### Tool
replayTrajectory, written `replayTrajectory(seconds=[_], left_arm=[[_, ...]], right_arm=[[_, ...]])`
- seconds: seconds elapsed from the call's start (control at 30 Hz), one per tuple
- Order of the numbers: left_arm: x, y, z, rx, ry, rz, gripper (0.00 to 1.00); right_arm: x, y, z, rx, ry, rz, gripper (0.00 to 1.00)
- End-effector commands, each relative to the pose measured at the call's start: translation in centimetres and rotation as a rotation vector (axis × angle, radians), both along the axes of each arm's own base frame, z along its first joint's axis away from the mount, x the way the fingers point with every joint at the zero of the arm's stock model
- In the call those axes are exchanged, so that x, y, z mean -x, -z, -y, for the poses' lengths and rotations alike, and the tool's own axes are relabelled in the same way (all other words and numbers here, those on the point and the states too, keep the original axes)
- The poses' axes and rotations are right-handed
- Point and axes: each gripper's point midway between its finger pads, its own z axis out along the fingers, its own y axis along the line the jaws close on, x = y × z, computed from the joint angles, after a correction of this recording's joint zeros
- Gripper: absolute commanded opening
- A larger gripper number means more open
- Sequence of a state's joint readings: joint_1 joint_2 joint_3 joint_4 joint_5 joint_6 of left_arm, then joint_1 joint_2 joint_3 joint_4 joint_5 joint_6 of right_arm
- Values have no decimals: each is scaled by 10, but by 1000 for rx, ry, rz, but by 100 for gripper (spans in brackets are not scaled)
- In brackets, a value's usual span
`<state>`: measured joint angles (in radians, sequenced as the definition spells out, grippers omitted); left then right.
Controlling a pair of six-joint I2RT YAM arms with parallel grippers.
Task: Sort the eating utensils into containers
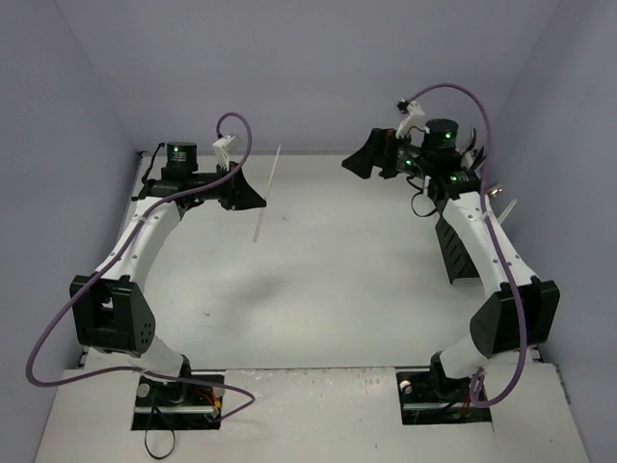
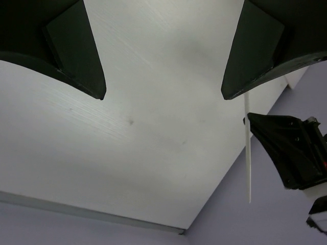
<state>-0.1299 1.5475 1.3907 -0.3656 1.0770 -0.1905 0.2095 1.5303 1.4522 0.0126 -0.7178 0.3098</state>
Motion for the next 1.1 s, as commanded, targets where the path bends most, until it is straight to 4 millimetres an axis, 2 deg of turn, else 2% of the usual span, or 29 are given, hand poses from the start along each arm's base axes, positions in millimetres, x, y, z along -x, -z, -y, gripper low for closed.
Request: replayTrajectory(seconds=[0.0,0.07,0.3,0.6,0.77,0.8,0.87,0.9,1.0,1.03,1.07], left_arm=[[-11,-68,16,226,-58,28,0],[-7,-74,22,263,-70,1,0],[16,-74,46,251,-14,28,0],[36,-70,65,236,60,59,0],[48,-61,71,158,90,81,0],[49,-61,71,150,93,93,0],[51,-60,73,141,100,95,0],[50,-59,72,131,98,95,0],[48,-55,71,109,92,105,0],[48,-53,70,101,87,104,5],[47,-52,69,93,79,105,14]], right_arm=[[15,-55,-48,-102,-139,128,94],[24,-49,-71,-97,-193,123,94],[29,-39,-97,-97,-247,104,94],[23,-37,-113,-107,-264,95,93],[22,-40,-122,-121,-285,99,86],[23,-38,-126,-120,-294,97,81],[25,-38,-129,-125,-306,98,64],[26,-38,-131,-128,-316,99,50],[31,-39,-133,-135,-332,100,22],[32,-40,-132,-136,-331,102,10],[33,-42,-130,-136,-331,104,2]])
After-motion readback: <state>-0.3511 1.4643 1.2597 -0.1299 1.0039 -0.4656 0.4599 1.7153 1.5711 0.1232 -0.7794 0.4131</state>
